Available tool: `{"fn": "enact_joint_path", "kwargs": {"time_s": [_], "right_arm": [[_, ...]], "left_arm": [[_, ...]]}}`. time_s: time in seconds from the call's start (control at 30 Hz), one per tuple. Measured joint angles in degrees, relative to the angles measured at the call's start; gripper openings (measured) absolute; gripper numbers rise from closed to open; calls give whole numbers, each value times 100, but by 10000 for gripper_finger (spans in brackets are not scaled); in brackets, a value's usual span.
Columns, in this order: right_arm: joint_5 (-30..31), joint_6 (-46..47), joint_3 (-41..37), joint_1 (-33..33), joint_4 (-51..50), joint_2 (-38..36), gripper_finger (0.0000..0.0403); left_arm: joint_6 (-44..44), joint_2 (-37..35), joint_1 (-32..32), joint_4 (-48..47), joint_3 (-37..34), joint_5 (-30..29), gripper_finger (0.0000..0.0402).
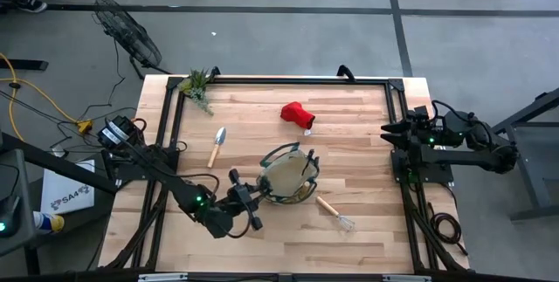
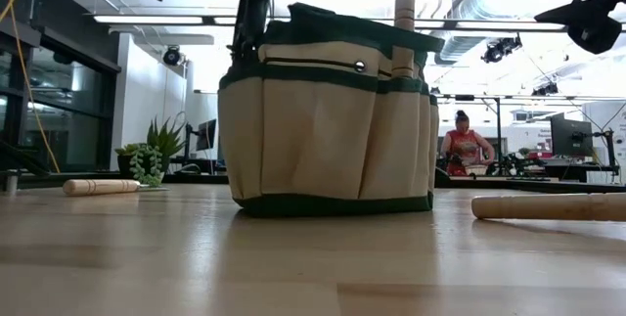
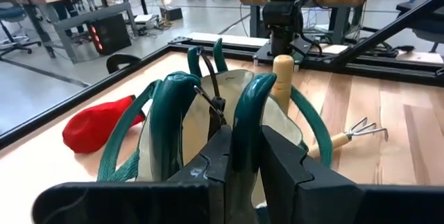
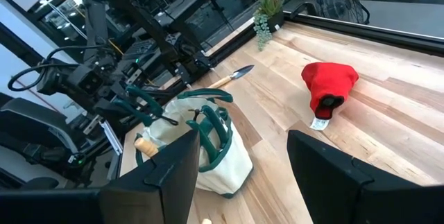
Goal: Pick & Place Garden tools in Gardening bag
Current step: Put the green shear scissors into the white gardening bag, then put the brown trowel into the white gardening bag
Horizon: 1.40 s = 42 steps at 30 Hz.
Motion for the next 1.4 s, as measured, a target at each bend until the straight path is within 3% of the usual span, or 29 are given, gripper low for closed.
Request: {"fn": "enact_joint_path", "kwargs": {"time_s": [0.33, 0.6, 0.9, 1.4], "right_arm": [[-18, 0, 0, 0, 2, 0, 210], [-63, -2, 0, 0, 2, 0, 210], [-65, -2, 0, 2, -49, 0, 210], [-368, 42, 0, 1, -214, 0, 210]], "left_arm": [[-37, 0, -2, -46, 0, 193, 43], [-109, 0, 107, -36, 0, 362, 90], [-90, -11, 138, -24, 0, 410, 98], [-46, -608, 138, -21, 0, 320, 110]]}}
